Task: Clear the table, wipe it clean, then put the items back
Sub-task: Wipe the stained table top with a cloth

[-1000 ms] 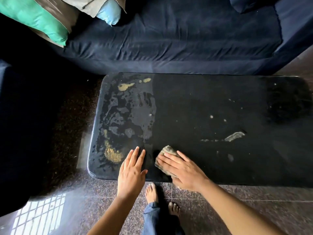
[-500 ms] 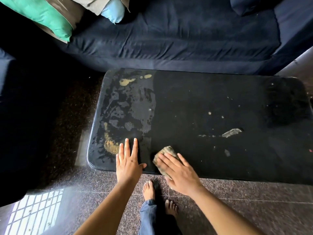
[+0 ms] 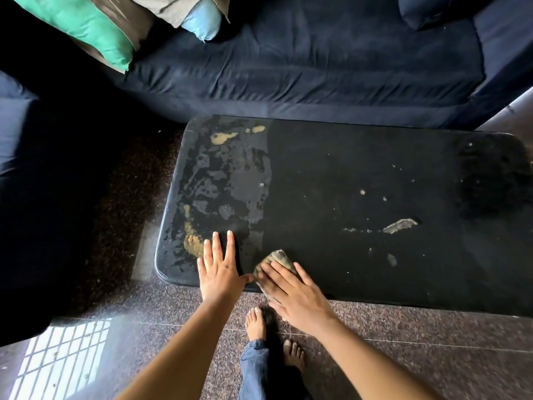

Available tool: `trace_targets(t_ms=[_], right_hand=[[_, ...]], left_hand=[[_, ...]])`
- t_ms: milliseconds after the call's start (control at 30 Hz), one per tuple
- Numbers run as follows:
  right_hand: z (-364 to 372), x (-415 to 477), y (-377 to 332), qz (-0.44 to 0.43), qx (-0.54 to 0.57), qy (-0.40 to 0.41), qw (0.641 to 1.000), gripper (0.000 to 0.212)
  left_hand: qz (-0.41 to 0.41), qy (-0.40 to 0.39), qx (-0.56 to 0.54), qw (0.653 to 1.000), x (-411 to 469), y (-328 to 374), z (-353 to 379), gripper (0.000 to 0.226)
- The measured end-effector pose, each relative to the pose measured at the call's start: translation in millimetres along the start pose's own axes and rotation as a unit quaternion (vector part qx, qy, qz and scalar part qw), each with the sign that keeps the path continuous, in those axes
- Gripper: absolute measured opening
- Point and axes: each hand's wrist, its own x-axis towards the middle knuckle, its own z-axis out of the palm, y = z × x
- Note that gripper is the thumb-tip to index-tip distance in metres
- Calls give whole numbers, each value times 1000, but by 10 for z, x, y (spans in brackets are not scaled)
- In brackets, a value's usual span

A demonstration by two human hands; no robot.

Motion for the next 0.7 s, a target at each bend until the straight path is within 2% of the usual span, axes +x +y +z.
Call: trace_targets(t_ms=[33, 67, 167, 233, 333, 467, 500, 567, 633, 700], right_hand=[[13, -95, 130, -11, -18, -3, 1000, 64], [3, -160, 206, 16, -17, -3, 1000, 65], [-42, -100, 30, 184, 57, 22, 981, 64], [-46, 94, -277, 238, 97, 38, 966, 63], [-93, 366, -476, 167, 108, 33, 979, 61], [-96, 388, -166, 44, 61, 12, 997, 60], [-112, 389, -98, 43, 54, 8, 998, 61], [-144, 480, -107, 123, 77, 26, 989, 60], [-154, 614, -296, 223, 119, 51, 966, 58], [-115, 662, -458, 239, 136, 66, 959, 58]], left_hand=[[-3, -1, -2, 1000, -7, 7, 3, 107], [-5, -2, -4, 1000, -8, 8, 0, 108], [-15, -3, -16, 1000, 10, -11, -6, 111], [-18, -2, -15, 1000, 19, -10, -10, 114], [-21, 6, -27, 999, 19, -21, -8, 108], [-11, 32, -35, 999, -53, -25, 22, 104], [0, 41, -33, 999, -73, -28, 34, 105], [22, 65, -31, 997, -89, -56, 20, 104], [13, 81, -48, 995, -71, -140, -8, 100], [-8, 86, -66, 994, -61, -242, -52, 93]])
